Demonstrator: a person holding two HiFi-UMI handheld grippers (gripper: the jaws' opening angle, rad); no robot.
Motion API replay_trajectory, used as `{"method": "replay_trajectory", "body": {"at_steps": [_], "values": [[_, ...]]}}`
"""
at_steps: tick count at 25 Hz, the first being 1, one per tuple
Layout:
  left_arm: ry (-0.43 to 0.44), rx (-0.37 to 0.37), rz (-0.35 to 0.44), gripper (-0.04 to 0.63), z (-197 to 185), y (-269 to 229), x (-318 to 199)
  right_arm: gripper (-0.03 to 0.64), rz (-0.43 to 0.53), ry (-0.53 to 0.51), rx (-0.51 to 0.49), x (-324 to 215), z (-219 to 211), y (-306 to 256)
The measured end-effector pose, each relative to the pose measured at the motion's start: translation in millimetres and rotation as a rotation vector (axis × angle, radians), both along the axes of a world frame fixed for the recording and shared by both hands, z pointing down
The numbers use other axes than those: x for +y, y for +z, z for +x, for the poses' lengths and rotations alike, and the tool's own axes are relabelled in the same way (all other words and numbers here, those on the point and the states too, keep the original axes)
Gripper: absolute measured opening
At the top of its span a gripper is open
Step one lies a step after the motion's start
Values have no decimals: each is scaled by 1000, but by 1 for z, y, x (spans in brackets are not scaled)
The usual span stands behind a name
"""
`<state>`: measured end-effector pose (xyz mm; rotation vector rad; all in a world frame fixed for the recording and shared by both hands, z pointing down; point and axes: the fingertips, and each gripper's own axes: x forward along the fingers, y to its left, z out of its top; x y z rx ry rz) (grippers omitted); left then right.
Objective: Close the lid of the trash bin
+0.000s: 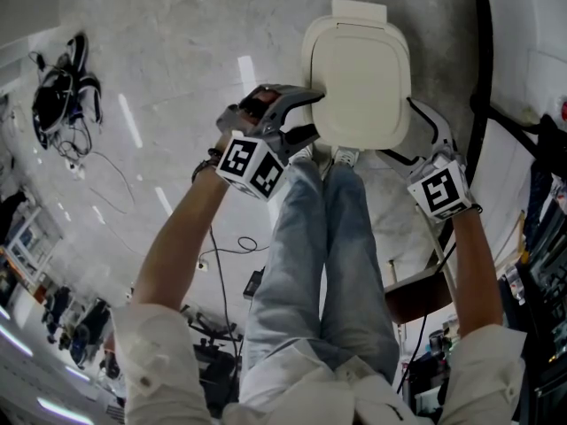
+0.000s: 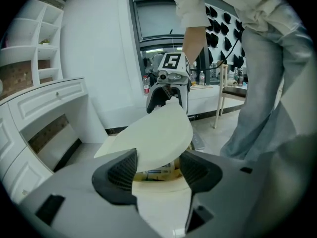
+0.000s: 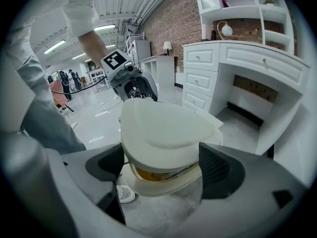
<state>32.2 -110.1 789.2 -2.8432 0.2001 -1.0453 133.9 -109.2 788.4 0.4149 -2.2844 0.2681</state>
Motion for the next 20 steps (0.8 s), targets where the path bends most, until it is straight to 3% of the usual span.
{"method": "replay_trajectory", "body": {"at_steps": [9, 20], "values": [[52, -48, 0, 301, -1, 19, 14, 472, -60, -3, -5, 7, -1, 13], [67, -43, -82, 328, 0, 30, 20, 472, -95, 6, 6, 8, 0, 25]]}}
